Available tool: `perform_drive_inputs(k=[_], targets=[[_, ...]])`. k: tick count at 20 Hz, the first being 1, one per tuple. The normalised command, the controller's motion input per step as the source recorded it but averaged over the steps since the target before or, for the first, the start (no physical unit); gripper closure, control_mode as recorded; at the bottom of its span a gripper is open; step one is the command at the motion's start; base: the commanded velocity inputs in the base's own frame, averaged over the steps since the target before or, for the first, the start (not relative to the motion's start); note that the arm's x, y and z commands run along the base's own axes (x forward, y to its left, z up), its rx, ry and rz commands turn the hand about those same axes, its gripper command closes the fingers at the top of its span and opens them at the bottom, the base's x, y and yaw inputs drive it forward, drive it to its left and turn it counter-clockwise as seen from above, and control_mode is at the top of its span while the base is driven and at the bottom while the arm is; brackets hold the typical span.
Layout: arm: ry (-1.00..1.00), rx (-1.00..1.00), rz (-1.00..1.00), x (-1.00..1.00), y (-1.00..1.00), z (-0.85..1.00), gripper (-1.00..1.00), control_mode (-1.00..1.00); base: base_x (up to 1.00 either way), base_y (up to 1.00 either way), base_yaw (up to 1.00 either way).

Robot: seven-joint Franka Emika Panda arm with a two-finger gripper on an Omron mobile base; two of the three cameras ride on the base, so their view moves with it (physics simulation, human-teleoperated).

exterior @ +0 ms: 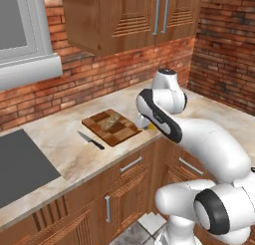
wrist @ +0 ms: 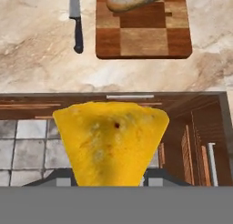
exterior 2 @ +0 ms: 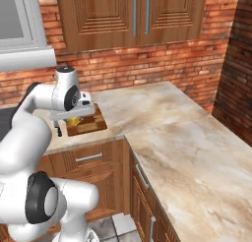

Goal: Retrieve the sausage and cheese from the fridge and place them on the cutting board on the counter.

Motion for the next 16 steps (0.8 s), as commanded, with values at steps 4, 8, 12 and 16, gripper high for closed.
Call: perform_drive_inputs(k=[4,8,12,16], targets=[[0.0,0.0,0.0,0.67,0.0,-0.32,1.0,-1.0,0.0,0.0,0.0],[0.0,0.01,0.0,0.62,0.0,-0.28,1.0,-1.0,0.0,0.0,0.0],[0.0,0.0,0.0,0.6,0.03,-0.3,1.0,-1.0,0.0,0.0,0.0],[0.0,0.0,0.0,0.56,0.15,-0.32,1.0,-1.0,0.0,0.0,0.0]])
